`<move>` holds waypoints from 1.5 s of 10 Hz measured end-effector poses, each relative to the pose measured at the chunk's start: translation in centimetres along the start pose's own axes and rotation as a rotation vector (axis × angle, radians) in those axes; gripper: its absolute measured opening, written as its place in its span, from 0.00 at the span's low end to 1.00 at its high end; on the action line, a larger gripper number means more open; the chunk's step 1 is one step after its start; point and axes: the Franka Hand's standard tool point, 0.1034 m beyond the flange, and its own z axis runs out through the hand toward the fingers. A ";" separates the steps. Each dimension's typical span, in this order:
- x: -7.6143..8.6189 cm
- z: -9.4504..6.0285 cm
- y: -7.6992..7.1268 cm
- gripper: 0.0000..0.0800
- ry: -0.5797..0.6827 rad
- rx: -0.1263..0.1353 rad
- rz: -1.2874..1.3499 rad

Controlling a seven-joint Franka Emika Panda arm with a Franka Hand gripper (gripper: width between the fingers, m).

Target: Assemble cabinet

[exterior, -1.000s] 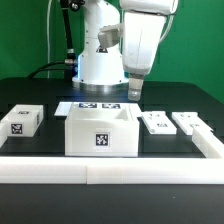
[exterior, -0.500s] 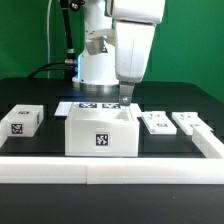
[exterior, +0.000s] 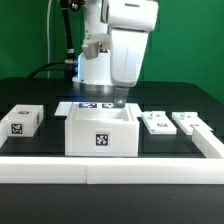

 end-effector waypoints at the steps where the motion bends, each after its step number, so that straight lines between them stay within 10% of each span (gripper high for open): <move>1: 0.0 0.3 -1.0 1.00 0.003 -0.003 -0.001; 10: 0.3 3.7 -8.3 1.00 0.018 0.041 -0.014; 15: 0.6 5.9 -9.2 1.00 0.025 0.074 -0.017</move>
Offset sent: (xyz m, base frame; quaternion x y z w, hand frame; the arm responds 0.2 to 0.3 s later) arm -0.0366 0.0054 0.0017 -0.0075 0.0066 0.0001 0.9999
